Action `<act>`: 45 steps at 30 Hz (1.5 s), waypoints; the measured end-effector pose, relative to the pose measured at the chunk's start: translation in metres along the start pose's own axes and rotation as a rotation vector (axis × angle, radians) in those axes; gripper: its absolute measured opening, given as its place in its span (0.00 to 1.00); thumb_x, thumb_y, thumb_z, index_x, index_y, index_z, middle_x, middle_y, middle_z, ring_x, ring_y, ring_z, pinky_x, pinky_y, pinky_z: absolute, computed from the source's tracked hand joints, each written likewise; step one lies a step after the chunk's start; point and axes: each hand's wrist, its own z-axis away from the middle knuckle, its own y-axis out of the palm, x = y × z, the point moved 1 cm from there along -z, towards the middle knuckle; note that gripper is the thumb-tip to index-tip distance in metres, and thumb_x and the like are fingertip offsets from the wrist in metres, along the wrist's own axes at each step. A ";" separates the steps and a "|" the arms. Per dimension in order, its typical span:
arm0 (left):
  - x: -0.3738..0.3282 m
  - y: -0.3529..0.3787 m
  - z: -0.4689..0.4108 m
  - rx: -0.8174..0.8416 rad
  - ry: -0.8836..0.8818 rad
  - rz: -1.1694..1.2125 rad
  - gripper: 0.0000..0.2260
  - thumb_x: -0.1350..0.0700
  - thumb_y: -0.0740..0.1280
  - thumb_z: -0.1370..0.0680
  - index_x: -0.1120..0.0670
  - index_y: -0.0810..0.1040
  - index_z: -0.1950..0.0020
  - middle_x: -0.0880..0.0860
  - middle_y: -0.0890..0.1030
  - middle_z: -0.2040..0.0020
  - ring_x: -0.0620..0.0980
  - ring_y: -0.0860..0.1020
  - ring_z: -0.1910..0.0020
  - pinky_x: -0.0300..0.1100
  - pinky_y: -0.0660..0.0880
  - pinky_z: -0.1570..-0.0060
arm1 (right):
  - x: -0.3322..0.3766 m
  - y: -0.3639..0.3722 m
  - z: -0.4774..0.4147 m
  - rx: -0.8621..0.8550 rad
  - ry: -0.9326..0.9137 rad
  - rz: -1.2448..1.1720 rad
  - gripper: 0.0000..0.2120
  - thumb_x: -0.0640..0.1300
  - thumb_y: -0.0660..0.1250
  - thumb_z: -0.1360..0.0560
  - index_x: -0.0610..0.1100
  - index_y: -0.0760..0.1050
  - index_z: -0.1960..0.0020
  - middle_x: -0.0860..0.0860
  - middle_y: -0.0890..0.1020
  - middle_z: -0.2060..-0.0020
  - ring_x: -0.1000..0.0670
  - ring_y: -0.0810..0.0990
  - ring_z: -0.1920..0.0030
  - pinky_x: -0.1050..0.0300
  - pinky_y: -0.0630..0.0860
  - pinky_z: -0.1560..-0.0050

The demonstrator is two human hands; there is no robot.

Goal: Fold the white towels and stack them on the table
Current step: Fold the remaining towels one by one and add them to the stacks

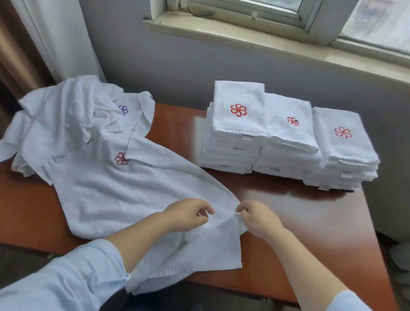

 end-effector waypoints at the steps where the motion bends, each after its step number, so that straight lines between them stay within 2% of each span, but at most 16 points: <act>1: 0.000 0.003 -0.002 0.022 0.008 -0.016 0.12 0.52 0.64 0.21 0.43 0.78 0.38 0.40 0.80 0.46 0.39 0.78 0.46 0.42 0.76 0.42 | 0.001 0.005 0.004 0.004 0.004 -0.004 0.16 0.44 0.55 0.21 0.50 0.78 0.39 0.51 0.77 0.38 0.48 0.75 0.40 0.47 0.76 0.41; 4: 0.000 0.013 -0.012 0.109 0.042 -0.093 0.15 0.51 0.63 0.20 0.45 0.76 0.34 0.44 0.79 0.39 0.42 0.77 0.42 0.40 0.74 0.41 | 0.000 0.022 0.017 -0.029 0.049 -0.060 0.18 0.47 0.57 0.20 0.50 0.71 0.30 0.49 0.71 0.32 0.46 0.72 0.34 0.45 0.74 0.38; 7: 0.001 0.022 -0.020 0.191 0.080 -0.167 0.18 0.49 0.65 0.21 0.44 0.74 0.31 0.44 0.76 0.34 0.43 0.75 0.39 0.40 0.74 0.40 | -0.003 0.044 0.037 -0.100 0.140 -0.211 0.29 0.47 0.60 0.21 0.49 0.56 0.22 0.49 0.61 0.24 0.45 0.68 0.30 0.47 0.73 0.39; 8: 0.000 0.024 -0.023 0.212 0.094 -0.180 0.20 0.47 0.66 0.23 0.44 0.73 0.30 0.43 0.75 0.33 0.42 0.75 0.39 0.41 0.74 0.40 | -0.003 0.051 0.044 -0.119 0.186 -0.274 0.32 0.48 0.61 0.22 0.49 0.52 0.21 0.49 0.61 0.24 0.45 0.69 0.30 0.48 0.74 0.42; 10: -0.003 0.029 -0.029 0.237 0.118 -0.202 0.26 0.43 0.69 0.25 0.43 0.70 0.28 0.43 0.75 0.34 0.41 0.74 0.44 0.39 0.74 0.45 | -0.004 0.063 0.055 -0.098 0.284 -0.380 0.36 0.49 0.64 0.23 0.50 0.49 0.21 0.49 0.67 0.28 0.45 0.75 0.37 0.50 0.76 0.49; 12: -0.006 0.033 -0.034 0.235 0.149 -0.253 0.30 0.42 0.70 0.26 0.44 0.66 0.26 0.45 0.76 0.36 0.42 0.75 0.47 0.37 0.74 0.50 | -0.003 0.075 0.061 -0.030 0.349 -0.477 0.37 0.49 0.65 0.25 0.51 0.50 0.22 0.51 0.76 0.39 0.48 0.79 0.47 0.48 0.79 0.53; 16: -0.008 0.038 -0.042 0.239 0.227 -0.349 0.25 0.47 0.67 0.22 0.45 0.64 0.28 0.45 0.78 0.51 0.47 0.78 0.54 0.43 0.77 0.55 | 0.005 0.093 0.066 -0.059 0.463 -0.648 0.30 0.47 0.68 0.27 0.51 0.62 0.27 0.53 0.77 0.53 0.51 0.79 0.56 0.57 0.75 0.62; 18: -0.009 0.041 -0.046 0.245 0.271 -0.347 0.18 0.49 0.66 0.22 0.46 0.66 0.34 0.46 0.76 0.57 0.48 0.77 0.58 0.45 0.76 0.58 | 0.007 0.097 0.069 -0.106 0.524 -0.645 0.18 0.44 0.68 0.28 0.49 0.72 0.39 0.53 0.77 0.58 0.51 0.78 0.58 0.56 0.75 0.62; 20: -0.014 0.045 -0.049 0.241 0.311 -0.317 0.11 0.50 0.64 0.21 0.46 0.66 0.41 0.47 0.76 0.56 0.47 0.77 0.62 0.46 0.75 0.60 | 0.005 0.096 0.076 -0.178 0.578 -0.652 0.03 0.41 0.66 0.29 0.46 0.73 0.58 0.53 0.73 0.66 0.51 0.73 0.65 0.54 0.69 0.65; 22: -0.027 0.051 -0.051 0.240 0.323 -0.200 0.07 0.52 0.63 0.21 0.45 0.66 0.46 0.50 0.77 0.56 0.50 0.78 0.65 0.51 0.78 0.60 | 0.001 0.090 0.083 -0.281 0.606 -0.717 0.12 0.38 0.63 0.30 0.45 0.62 0.67 0.52 0.64 0.71 0.51 0.62 0.69 0.55 0.58 0.68; 25: -0.057 0.062 -0.055 0.219 0.296 0.034 0.05 0.55 0.63 0.22 0.46 0.70 0.48 0.50 0.77 0.53 0.53 0.81 0.64 0.52 0.81 0.61 | -0.010 0.069 0.095 -0.451 0.668 -0.902 0.07 0.36 0.59 0.28 0.44 0.63 0.63 0.49 0.64 0.67 0.50 0.61 0.66 0.54 0.56 0.66; 31: -0.126 0.089 -0.080 0.178 0.262 0.298 0.05 0.56 0.65 0.22 0.48 0.72 0.48 0.51 0.75 0.55 0.51 0.79 0.63 0.48 0.82 0.65 | -0.069 0.019 0.106 -0.691 0.653 -1.006 0.06 0.36 0.57 0.23 0.40 0.73 0.52 0.49 0.74 0.61 0.51 0.69 0.62 0.58 0.65 0.65; 34: -0.153 0.105 -0.097 0.160 0.234 0.370 0.04 0.56 0.65 0.22 0.47 0.72 0.50 0.51 0.75 0.56 0.50 0.79 0.65 0.45 0.81 0.66 | -0.109 -0.010 0.100 -0.715 0.597 -0.988 0.07 0.38 0.58 0.21 0.43 0.76 0.50 0.51 0.78 0.58 0.53 0.74 0.59 0.62 0.69 0.64; 38: -0.191 0.125 -0.123 0.053 0.145 0.451 0.04 0.56 0.65 0.22 0.47 0.73 0.50 0.51 0.74 0.58 0.48 0.80 0.68 0.44 0.81 0.65 | -0.169 -0.052 0.081 -0.702 0.561 -1.039 0.08 0.39 0.61 0.22 0.43 0.77 0.47 0.49 0.80 0.56 0.50 0.78 0.56 0.55 0.76 0.58; 42: -0.229 0.143 -0.147 -0.030 0.087 0.531 0.07 0.61 0.64 0.21 0.50 0.74 0.48 0.52 0.74 0.57 0.47 0.80 0.67 0.41 0.80 0.64 | -0.222 -0.091 0.064 -0.716 0.488 -0.973 0.08 0.39 0.61 0.23 0.46 0.77 0.48 0.54 0.79 0.58 0.55 0.76 0.59 0.60 0.74 0.60; 45: -0.253 0.154 -0.162 -0.048 0.070 0.523 0.13 0.67 0.61 0.22 0.57 0.75 0.39 0.52 0.79 0.51 0.47 0.82 0.57 0.41 0.78 0.55 | -0.251 -0.110 0.051 -0.716 0.453 -0.911 0.09 0.38 0.59 0.22 0.46 0.76 0.48 0.54 0.78 0.56 0.55 0.76 0.56 0.60 0.72 0.59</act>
